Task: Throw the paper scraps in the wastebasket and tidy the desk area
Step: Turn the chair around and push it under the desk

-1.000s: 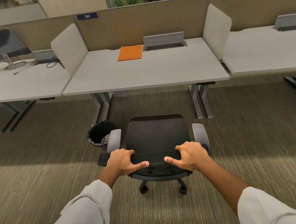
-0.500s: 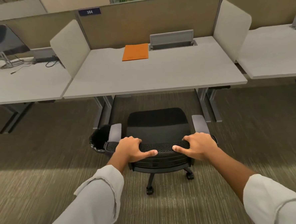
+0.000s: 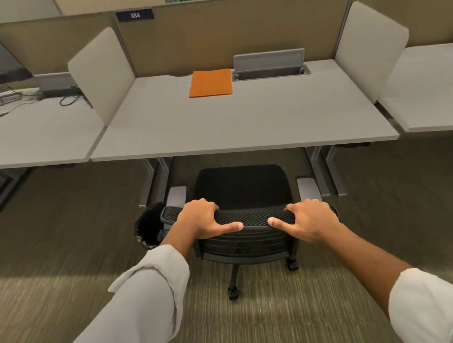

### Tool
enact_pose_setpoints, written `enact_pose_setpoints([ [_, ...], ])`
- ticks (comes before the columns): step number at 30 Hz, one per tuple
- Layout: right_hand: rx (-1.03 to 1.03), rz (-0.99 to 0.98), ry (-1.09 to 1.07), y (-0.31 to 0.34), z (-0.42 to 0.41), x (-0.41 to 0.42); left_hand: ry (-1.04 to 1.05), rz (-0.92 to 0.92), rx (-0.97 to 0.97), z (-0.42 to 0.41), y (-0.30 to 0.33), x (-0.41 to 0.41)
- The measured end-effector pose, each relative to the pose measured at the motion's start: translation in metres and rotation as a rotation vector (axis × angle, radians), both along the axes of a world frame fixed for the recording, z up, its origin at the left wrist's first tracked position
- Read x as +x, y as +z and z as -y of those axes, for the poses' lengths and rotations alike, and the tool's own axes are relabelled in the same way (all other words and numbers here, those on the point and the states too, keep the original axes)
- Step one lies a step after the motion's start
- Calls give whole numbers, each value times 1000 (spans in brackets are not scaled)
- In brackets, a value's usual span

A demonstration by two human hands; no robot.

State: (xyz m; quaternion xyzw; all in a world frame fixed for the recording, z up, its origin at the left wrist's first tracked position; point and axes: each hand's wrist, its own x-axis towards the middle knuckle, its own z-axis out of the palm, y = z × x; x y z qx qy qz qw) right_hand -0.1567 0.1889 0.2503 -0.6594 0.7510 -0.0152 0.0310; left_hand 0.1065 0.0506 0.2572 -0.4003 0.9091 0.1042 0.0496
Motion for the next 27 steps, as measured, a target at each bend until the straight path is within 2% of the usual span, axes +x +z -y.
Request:
enact_pose_setpoints([
  [8, 17, 8, 24, -4, 68, -7, -25, 18, 25, 70, -3, -6],
  [27, 21, 2, 4, -6, 234, -39, -34, -47, -69, 232, 0, -35],
])
